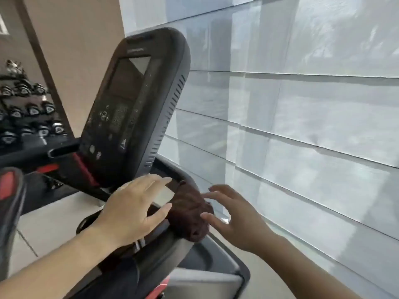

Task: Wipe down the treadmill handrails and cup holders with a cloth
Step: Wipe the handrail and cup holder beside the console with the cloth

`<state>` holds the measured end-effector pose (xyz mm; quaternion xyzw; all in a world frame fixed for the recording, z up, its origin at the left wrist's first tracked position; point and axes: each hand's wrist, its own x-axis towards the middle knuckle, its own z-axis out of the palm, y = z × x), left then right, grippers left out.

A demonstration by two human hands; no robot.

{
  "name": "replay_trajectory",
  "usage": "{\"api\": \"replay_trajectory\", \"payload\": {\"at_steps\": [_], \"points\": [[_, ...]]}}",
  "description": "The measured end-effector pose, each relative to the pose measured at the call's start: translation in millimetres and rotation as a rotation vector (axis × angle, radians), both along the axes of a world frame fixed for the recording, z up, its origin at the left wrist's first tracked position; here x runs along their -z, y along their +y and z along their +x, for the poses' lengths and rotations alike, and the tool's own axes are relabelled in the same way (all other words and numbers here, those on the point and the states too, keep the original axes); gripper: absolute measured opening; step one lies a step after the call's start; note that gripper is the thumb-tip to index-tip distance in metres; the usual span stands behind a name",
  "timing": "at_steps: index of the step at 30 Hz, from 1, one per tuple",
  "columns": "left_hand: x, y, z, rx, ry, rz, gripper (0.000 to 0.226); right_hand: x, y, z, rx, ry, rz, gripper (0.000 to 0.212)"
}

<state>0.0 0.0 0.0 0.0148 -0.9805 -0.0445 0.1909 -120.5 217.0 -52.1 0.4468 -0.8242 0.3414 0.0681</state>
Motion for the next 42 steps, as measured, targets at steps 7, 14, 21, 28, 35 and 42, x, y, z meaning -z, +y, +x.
{"api": "replay_trajectory", "payload": {"at_steps": [7, 14, 21, 28, 35, 42], "points": [[19.8, -48.8, 20.5, 0.053, 0.049, -0.047, 0.049, 2.5, -69.0, 17.1, 0.069, -0.091, 0.108, 0.058], [38.4, -73.9, 14.1, 0.157, 0.001, 0.008, 0.052, 24.2, -79.5, 52.3, 0.278, -0.039, 0.259, 0.057], [47.1, -90.3, 7.4, 0.256, -0.012, 0.051, 0.052, 6.8, -89.8, 46.0, 0.384, -0.053, 0.347, 0.065], [65.9, -105.7, -2.7, 0.291, -0.040, 0.116, 0.055, 11.1, -100.1, 46.1, 0.302, -0.275, 0.219, 0.058], [79.7, -106.1, -8.8, 0.302, -0.060, 0.139, 0.052, 23.0, -107.1, 75.5, 0.393, -0.253, 0.159, 0.062], [65.8, -110.8, 9.2, 0.251, -0.062, 0.137, 0.045, 20.5, -110.4, 87.6, 0.456, -0.202, 0.146, 0.055]]}}
